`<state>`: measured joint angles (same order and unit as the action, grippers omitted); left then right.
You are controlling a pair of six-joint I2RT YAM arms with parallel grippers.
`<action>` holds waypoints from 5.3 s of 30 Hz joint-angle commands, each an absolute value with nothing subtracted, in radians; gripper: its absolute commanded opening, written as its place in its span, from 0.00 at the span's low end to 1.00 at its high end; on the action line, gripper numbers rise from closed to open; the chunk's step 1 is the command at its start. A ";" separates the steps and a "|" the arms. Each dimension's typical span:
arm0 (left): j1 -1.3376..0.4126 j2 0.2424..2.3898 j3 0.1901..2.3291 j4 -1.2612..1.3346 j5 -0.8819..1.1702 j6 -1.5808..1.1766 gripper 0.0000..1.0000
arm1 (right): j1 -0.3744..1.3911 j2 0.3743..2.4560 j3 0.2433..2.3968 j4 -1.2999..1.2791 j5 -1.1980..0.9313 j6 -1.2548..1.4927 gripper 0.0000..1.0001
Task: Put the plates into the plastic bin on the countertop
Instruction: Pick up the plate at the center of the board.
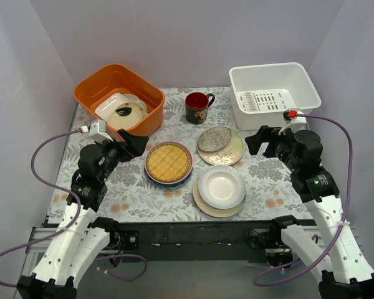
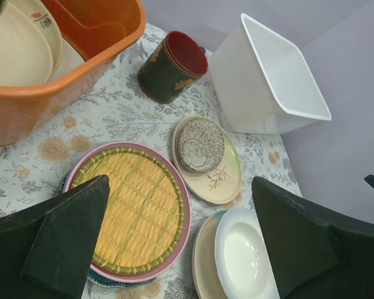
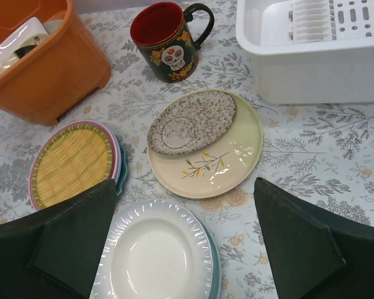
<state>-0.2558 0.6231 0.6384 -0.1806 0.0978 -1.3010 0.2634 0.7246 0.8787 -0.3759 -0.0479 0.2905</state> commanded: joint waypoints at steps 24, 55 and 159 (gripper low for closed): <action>-0.385 1.190 0.979 -0.265 0.304 -1.203 0.98 | 0.245 0.942 0.891 -0.293 -0.262 0.241 0.98; -0.568 1.465 1.069 -0.276 0.477 -1.172 0.98 | 0.222 1.108 0.830 -0.342 -0.445 0.302 0.85; -0.750 1.643 1.006 -0.256 0.545 -1.233 0.98 | 0.183 0.772 0.271 -0.224 -0.540 0.612 0.01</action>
<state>-0.7456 1.6711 1.0050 -0.2611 0.5495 -1.2354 0.1814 0.7902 0.2653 -0.2283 -0.5491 0.6510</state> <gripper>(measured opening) 0.981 0.249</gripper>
